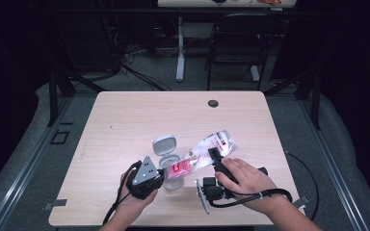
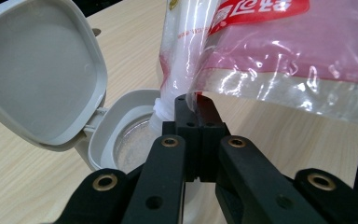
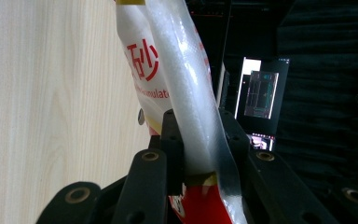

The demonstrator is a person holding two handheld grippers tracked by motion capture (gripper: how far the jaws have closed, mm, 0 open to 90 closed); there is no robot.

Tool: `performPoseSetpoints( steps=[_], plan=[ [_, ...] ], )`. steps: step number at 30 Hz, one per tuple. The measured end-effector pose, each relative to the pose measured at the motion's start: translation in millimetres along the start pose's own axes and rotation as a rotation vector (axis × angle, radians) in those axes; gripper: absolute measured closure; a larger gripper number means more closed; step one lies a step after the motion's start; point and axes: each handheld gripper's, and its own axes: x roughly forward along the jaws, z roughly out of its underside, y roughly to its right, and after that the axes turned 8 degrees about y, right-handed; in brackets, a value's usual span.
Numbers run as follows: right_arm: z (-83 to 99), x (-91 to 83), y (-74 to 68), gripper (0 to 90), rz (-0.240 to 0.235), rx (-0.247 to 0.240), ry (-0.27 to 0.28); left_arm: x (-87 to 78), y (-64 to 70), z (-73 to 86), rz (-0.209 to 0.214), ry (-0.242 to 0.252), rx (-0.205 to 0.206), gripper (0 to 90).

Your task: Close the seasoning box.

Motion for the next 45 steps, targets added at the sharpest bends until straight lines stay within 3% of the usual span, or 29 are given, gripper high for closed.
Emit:
performPoseSetpoints(
  steps=[10,15,17,23,45],
  plan=[
    [-1.8,-0.5,0.9,77.9,0.005,-0.015,0.003,-0.5,0.4,0.1,-0.001,0.001,0.003,90.0],
    [-2.4,-0.6,0.4,79.3,-0.012,-0.055,-0.002,0.1,0.4,0.8,0.000,-0.005,0.004,90.0],
    [-3.8,-1.7,1.3,79.7,-0.024,-0.092,-0.021,0.2,0.1,1.2,0.000,-0.005,0.006,90.0],
    [-4.2,-2.3,6.7,81.0,-0.034,-0.130,-0.010,-1.1,0.2,-0.6,-0.002,0.007,0.007,90.0],
    [-5.4,-0.6,13.0,82.8,-0.071,-0.165,-0.004,-1.6,-0.6,-1.0,-0.009,0.005,0.006,90.0]
  ],
)
